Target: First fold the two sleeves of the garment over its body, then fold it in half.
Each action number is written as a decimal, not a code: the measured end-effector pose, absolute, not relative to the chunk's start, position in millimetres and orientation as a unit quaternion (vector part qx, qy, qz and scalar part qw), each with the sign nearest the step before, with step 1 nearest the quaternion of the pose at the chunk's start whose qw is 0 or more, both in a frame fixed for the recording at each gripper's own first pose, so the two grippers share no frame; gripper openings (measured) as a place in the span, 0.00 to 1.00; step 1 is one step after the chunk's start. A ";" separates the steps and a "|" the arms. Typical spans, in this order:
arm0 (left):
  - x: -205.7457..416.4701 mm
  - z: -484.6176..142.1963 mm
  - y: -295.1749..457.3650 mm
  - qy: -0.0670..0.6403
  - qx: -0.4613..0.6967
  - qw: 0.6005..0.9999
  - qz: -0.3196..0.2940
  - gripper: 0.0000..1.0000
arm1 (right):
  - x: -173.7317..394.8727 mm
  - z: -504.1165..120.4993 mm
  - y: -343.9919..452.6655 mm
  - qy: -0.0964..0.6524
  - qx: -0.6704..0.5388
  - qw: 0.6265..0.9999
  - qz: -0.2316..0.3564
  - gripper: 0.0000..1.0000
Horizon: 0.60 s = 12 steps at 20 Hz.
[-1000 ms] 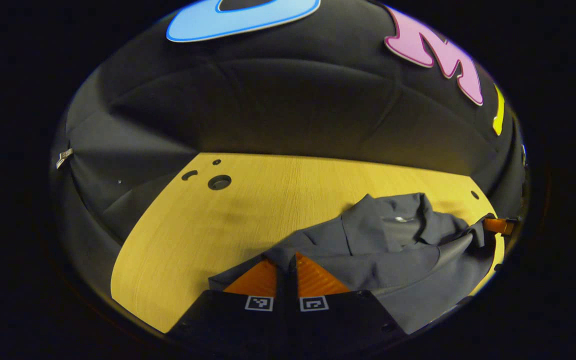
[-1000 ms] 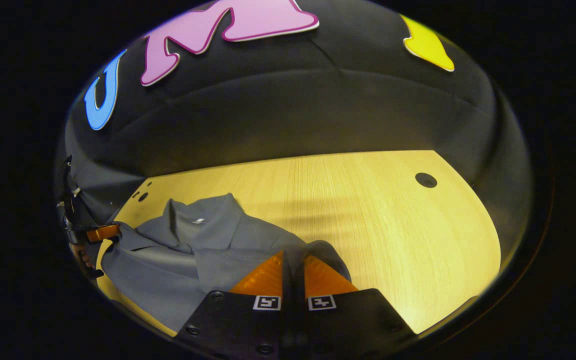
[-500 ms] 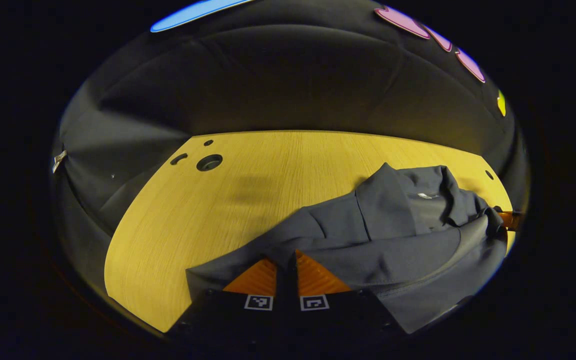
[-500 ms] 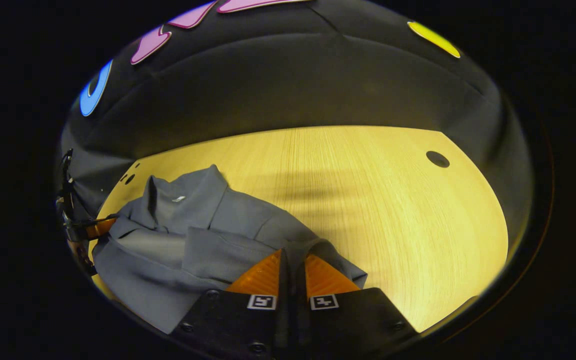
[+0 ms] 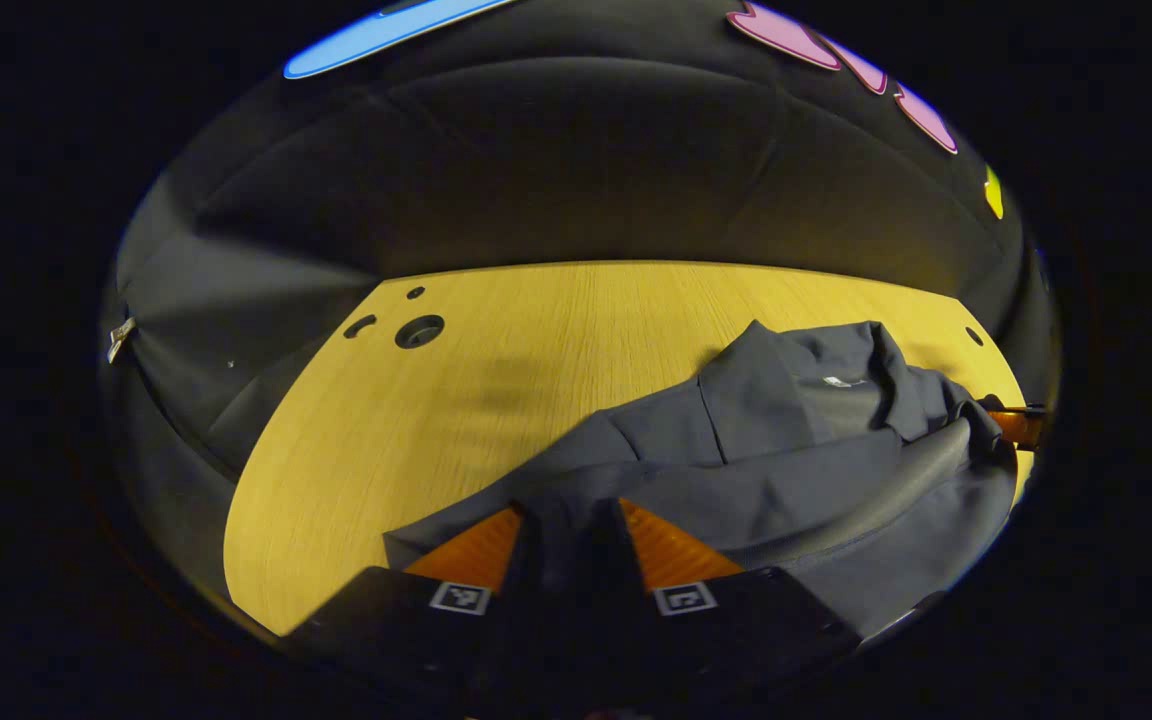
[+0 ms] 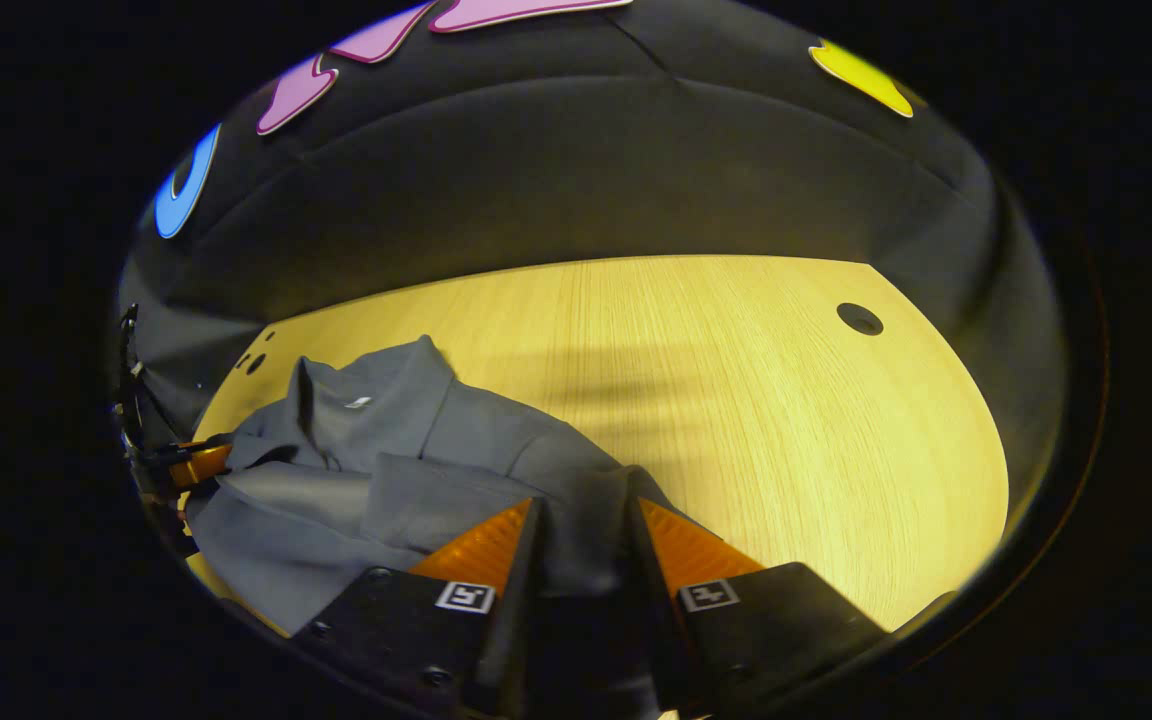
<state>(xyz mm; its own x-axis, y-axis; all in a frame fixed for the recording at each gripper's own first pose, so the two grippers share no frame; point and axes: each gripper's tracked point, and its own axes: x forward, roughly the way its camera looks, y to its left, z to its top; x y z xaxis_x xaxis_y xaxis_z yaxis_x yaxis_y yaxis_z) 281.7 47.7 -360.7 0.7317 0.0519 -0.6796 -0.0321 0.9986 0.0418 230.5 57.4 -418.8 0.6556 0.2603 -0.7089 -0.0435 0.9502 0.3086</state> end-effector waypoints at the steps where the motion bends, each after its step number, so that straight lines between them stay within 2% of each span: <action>1: 279.5 -356.3 45.8 0.361 0.005 0.932 0.021 0.55 | 227.9 -414.0 58.4 0.404 0.132 0.901 0.092 0.58; 2: 276.3 -351.9 45.2 0.358 -0.004 0.934 0.020 0.67 | 225.2 -412.1 57.8 0.400 0.125 0.903 0.095 0.65; 3: 272.9 -347.4 45.7 0.355 -0.007 0.935 0.019 0.76 | 220.7 -403.7 55.8 0.396 0.121 0.905 0.099 0.80; 4: 268.7 -343.0 46.7 0.351 -0.008 0.936 0.019 0.84 | 218.4 -398.0 55.9 0.392 0.121 0.907 0.102 0.80; 8: 249.9 -308.8 38.1 0.321 -0.013 0.947 0.004 0.87 | 204.4 -368.0 50.0 0.370 0.120 0.915 0.110 0.87; 11: 232.9 -279.8 32.1 0.297 -0.013 0.955 -0.006 0.87 | 190.1 -339.3 41.5 0.346 0.115 0.924 0.114 0.87; 12: 225.6 -269.3 28.4 0.290 -0.013 0.957 -0.010 0.87 | 183.5 -330.1 38.0 0.337 0.113 0.928 0.113 0.75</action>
<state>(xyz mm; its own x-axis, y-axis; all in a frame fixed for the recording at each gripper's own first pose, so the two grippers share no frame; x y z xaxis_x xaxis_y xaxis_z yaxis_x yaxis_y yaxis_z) 225.6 28.4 -269.3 0.8321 -0.0261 -0.5541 0.0110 0.9995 -0.0306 183.5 38.0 -330.1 0.7469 0.2871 -0.5998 -0.1340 0.9485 0.2870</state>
